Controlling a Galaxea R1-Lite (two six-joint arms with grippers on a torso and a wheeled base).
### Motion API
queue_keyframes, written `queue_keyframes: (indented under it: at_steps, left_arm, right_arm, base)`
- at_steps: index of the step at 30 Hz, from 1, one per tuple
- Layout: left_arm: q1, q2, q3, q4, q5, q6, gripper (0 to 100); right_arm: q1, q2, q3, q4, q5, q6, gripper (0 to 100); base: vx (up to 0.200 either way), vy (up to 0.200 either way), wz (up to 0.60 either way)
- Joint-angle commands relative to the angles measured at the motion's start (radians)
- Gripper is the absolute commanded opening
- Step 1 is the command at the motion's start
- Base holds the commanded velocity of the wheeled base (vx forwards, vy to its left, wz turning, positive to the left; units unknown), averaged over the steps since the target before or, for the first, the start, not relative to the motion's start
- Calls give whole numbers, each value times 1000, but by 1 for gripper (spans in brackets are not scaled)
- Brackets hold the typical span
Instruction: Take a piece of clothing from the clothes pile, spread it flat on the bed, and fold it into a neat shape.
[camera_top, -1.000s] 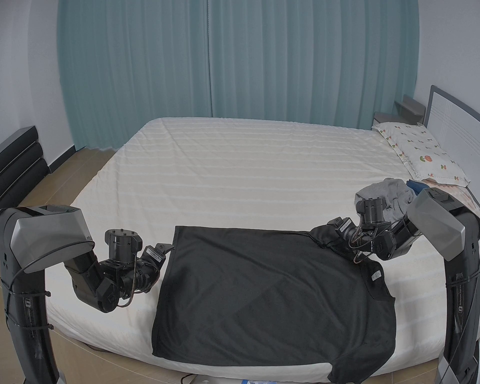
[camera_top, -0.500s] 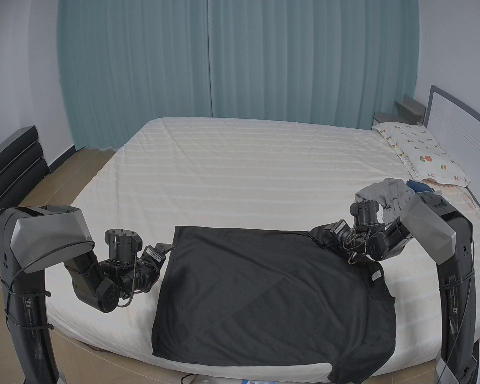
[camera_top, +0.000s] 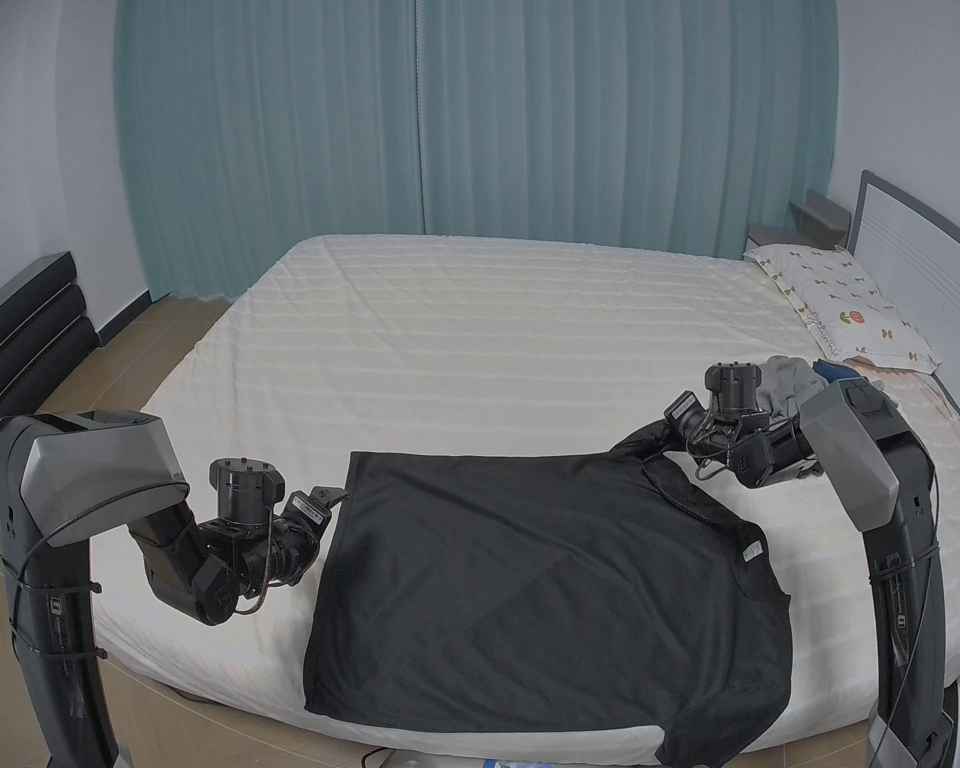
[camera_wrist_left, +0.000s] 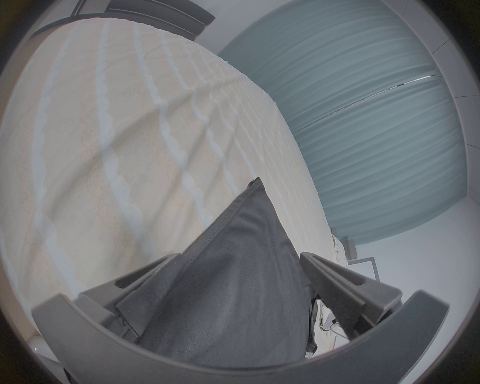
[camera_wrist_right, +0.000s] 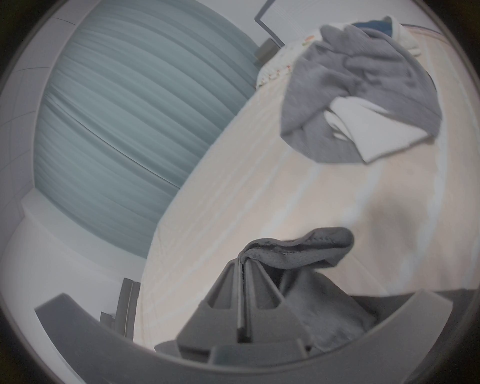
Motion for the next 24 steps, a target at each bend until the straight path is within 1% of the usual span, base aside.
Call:
queue_keyframes:
  at_steps: [1,2,5,6,7,8,9,13,18,21,24]
  left_arm:
    - [-1,3,0,0,1,0,100]
    - [-1,3,0,0,3,0,100]
    - [-1,4,0,0,4,0,100]
    - [-1,4,0,0,4,0,100]
    - [-1,4,0,0,6,0,100]
    - [-1,4,0,0,6,0,100]
    - [-1,4,0,0,7,0,100]
    - [-2,4,0,0,9,0,100]
    - [-2,4,2,0,10,-2,100]
    - [-2,4,2,0,9,-2,100]
    - [-2,4,0,0,10,-2,100]
  right_arm:
    - [-1,81,-154,1,-24,-31,0]
    - [5,120,-213,-2,-25,-64,0]
    - [6,158,-263,-5,-34,-96,0]
    - [8,195,-317,-7,-51,-120,0]
    - [8,201,-326,-8,-54,-123,0]
    - [9,225,-327,-13,-65,-147,0]
    - [11,230,-327,-25,-59,-162,100]
    - [23,255,-327,-113,-33,-199,100]
    - [2,225,-325,-105,-24,-205,100]
    - [-17,156,-239,-113,-11,-206,100]
    - [-35,74,-134,-132,41,-199,100]
  base:
    - [0,0,0]
    - [0,0,0]
    - [0,0,0]
    - [0,0,0]
    - [0,0,0]
    - [0,0,0]
    - [0,0,0]
    - [0,0,0]
    - [0,0,0]
    - [0,0,0]
    - [0,0,0]
